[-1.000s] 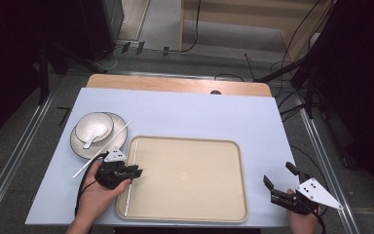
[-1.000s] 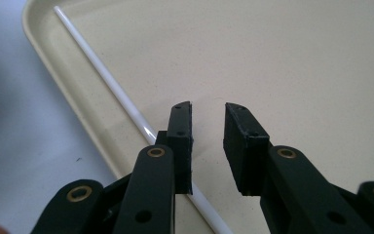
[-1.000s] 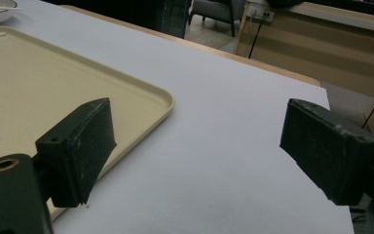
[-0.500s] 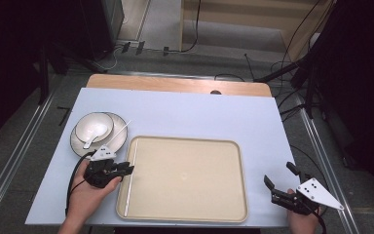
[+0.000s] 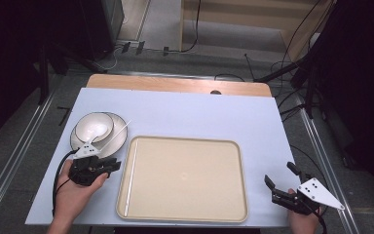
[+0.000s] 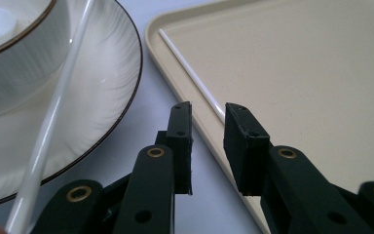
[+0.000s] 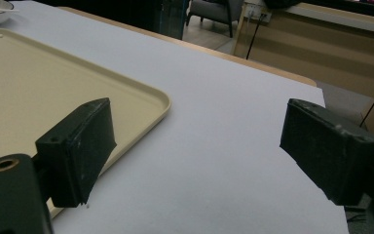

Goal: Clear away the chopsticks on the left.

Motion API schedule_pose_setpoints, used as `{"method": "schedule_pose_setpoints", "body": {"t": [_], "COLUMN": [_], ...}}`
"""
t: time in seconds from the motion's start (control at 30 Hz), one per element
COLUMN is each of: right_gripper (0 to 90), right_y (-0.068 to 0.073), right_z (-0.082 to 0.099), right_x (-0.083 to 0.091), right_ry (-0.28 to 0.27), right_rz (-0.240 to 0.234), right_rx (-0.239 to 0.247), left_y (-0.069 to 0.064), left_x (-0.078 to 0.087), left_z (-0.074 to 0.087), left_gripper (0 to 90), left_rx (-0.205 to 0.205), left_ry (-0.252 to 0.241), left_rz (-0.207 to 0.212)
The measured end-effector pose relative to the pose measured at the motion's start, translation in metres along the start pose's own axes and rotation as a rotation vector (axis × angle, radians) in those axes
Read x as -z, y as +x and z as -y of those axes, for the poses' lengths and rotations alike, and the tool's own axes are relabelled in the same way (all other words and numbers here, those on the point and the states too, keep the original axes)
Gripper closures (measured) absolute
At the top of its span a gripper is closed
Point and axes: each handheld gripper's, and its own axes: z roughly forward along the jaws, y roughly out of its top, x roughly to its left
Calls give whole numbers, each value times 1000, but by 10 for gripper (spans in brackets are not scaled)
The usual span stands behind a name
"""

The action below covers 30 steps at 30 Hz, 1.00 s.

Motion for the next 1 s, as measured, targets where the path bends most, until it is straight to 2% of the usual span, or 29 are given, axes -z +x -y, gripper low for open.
{"method": "schedule_pose_setpoints", "body": {"t": [0.6,1.0], "right_gripper": [130,130], "right_y": [0,0], "right_z": [0,0], "right_x": [1,0], "right_ry": [-2,0], "right_rz": [3,1], "right_rx": [5,4], "left_y": [19,28], "left_x": [16,23], "left_z": [3,5], "left_gripper": [727,726], "left_rx": [33,56], "left_ry": [-21,-35], "left_rz": [-64,-87]}}
